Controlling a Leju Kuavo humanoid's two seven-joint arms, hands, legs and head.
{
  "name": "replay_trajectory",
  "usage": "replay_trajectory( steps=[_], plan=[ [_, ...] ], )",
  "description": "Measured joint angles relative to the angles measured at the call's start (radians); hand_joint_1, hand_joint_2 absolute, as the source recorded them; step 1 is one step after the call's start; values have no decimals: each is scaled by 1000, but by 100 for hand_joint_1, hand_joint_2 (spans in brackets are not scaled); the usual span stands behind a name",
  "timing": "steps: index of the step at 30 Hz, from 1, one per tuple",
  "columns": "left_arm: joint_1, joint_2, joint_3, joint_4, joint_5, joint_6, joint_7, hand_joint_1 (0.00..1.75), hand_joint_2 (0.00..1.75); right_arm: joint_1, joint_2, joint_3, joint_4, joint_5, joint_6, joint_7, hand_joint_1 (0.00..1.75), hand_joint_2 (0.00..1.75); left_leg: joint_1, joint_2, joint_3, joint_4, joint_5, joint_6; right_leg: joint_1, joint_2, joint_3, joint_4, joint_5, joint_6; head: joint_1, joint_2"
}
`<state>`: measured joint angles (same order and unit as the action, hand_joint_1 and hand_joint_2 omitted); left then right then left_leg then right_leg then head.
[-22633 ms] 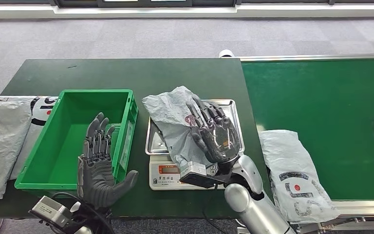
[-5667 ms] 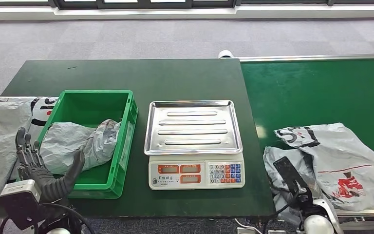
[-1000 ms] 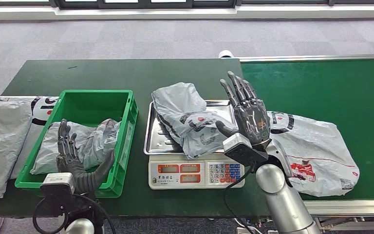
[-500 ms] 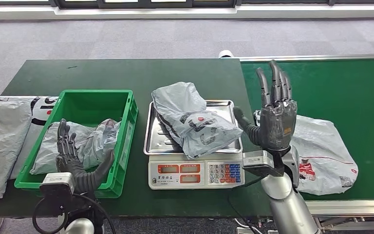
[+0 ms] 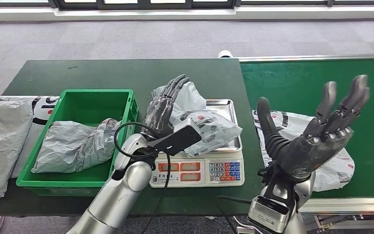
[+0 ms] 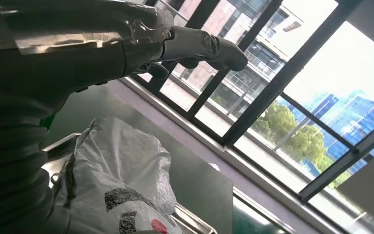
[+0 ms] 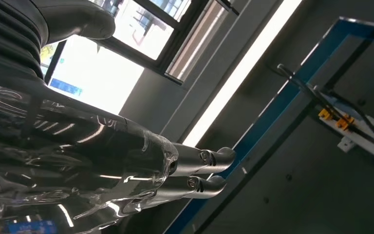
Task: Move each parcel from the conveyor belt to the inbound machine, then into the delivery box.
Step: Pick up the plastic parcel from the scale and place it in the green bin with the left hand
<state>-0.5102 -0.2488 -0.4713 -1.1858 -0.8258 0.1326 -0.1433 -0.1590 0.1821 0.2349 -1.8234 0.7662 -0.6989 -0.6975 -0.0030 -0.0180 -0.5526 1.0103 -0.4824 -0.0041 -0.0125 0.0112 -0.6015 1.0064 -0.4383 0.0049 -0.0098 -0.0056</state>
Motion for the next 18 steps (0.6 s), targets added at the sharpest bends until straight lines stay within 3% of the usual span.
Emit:
replay_trajectory(
  steps=[6,18],
  plan=[
    [-119,-37,-84,195,-39,-18,19,0,175,15,27,0,-21,-13,0,1,0,175,-1,1,0,0,0,0,-1,2,-1,0,0,0,0,0],
    [-195,-61,-105,349,-46,-35,43,0,175,23,35,0,-29,-13,0,30,0,175,0,1,-1,0,0,0,0,2,-1,0,0,0,0,0]
  ],
)
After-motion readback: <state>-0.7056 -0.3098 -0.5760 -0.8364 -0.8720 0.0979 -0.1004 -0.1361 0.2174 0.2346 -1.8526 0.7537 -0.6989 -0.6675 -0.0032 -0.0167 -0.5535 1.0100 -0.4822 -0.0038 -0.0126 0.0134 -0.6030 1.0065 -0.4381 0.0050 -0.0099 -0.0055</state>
